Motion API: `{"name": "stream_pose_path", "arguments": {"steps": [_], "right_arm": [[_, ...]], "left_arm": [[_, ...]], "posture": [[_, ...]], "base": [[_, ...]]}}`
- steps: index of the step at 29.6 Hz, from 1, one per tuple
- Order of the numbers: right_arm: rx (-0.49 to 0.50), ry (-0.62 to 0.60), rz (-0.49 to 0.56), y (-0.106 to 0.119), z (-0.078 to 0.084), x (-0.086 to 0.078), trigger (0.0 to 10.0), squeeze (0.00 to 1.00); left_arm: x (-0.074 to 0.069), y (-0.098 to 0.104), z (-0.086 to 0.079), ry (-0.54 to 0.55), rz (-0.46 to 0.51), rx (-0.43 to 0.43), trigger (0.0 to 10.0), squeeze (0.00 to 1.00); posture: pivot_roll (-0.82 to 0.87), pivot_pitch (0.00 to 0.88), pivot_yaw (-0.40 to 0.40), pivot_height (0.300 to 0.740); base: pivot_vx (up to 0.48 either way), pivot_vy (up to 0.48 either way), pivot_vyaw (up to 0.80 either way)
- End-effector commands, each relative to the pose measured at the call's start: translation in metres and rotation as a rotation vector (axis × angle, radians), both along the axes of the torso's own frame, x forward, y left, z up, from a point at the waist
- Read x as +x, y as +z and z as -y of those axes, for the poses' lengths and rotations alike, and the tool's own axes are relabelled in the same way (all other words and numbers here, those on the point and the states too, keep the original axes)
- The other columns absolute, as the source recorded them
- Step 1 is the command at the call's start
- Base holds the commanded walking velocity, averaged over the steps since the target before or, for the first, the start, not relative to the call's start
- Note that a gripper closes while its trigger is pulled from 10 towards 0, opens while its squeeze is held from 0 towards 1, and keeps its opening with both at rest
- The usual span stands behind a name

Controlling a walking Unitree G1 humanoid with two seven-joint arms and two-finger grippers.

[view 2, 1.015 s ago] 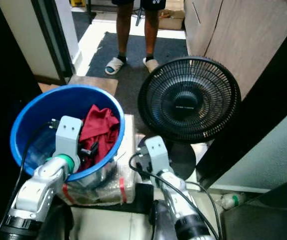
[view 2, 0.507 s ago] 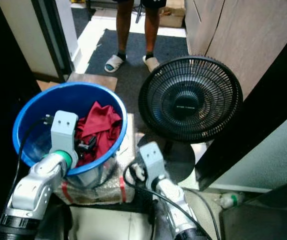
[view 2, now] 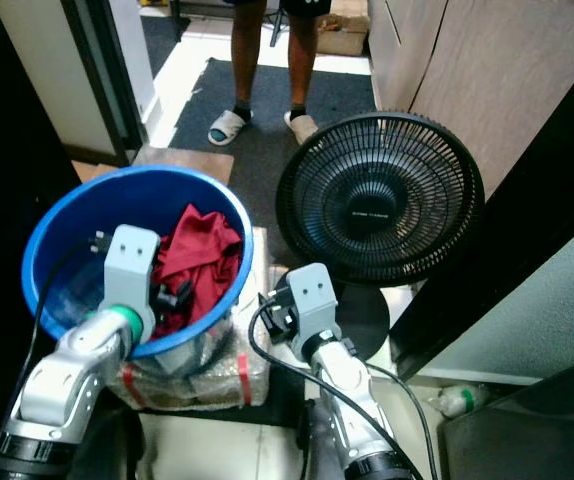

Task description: Clothes washing

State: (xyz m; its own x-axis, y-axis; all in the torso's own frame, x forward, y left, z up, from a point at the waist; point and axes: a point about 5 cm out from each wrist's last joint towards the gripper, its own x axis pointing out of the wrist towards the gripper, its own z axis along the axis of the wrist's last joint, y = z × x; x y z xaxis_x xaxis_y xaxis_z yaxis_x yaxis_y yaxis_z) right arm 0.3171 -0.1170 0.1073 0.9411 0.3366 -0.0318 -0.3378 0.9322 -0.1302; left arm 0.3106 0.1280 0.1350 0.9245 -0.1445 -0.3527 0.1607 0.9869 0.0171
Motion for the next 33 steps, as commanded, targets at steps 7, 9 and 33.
{"name": "stream_pose_path", "arguments": {"steps": [7, 9, 33], "right_arm": [[-0.005, -0.005, -0.010, -0.011, 0.001, -0.006, 10.0, 0.00], [-0.006, -0.004, -0.012, -0.012, 0.001, -0.007, 10.0, 0.00], [-0.009, -0.006, 0.003, -0.009, 0.001, -0.007, 10.0, 0.00]], "left_arm": [[-0.039, -0.037, -0.027, 0.074, -0.237, -0.010, 10.0, 0.00], [-0.040, -0.036, -0.028, 0.074, -0.234, -0.005, 10.0, 0.00], [-0.044, -0.016, -0.029, -0.001, -0.201, -0.008, 10.0, 0.00]], "posture": [[0.11, 0.105, 0.011, 0.517], [0.11, 0.105, 0.010, 0.517], [0.13, 0.100, 0.006, 0.517]], "base": [[0.000, 0.000, 0.00], [0.000, 0.000, 0.00], [0.000, 0.000, 0.00]]}}
